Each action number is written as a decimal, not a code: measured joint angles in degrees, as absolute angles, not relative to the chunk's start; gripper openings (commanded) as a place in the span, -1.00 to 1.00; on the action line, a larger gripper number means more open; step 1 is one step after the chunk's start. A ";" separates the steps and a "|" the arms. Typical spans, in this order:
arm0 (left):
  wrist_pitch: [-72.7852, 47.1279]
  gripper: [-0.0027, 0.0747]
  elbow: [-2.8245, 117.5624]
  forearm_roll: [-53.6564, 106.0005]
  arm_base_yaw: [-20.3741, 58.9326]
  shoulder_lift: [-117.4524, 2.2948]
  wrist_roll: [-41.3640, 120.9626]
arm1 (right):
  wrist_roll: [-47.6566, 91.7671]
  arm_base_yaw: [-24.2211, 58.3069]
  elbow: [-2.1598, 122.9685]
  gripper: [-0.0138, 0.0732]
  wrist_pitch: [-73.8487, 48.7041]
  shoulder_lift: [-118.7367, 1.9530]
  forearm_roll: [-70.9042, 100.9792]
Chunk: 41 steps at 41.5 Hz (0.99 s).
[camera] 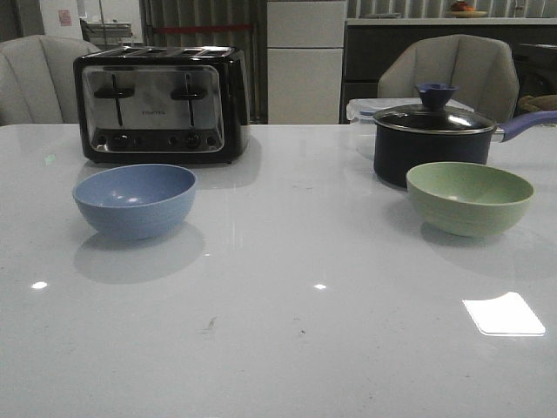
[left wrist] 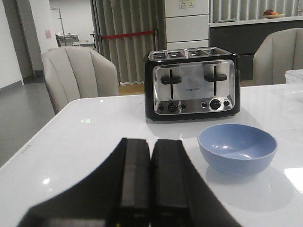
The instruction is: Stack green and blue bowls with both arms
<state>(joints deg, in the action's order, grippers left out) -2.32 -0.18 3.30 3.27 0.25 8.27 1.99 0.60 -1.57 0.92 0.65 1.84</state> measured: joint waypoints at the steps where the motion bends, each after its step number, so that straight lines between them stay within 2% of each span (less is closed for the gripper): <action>1: -2.32 -0.69 -0.18 3.30 3.27 0.25 8.27 | 1.99 0.60 -1.57 -0.51 0.92 0.65 1.84; 32: -2.32 -0.69 -0.18 3.30 3.27 0.25 8.27 | 1.99 0.60 -1.57 -0.51 1.29 0.65 1.84; 41: 1.68 -0.69 1.36 3.40 3.27 0.25 8.13 | 1.99 0.60 1.90 -0.51 -0.80 0.65 1.84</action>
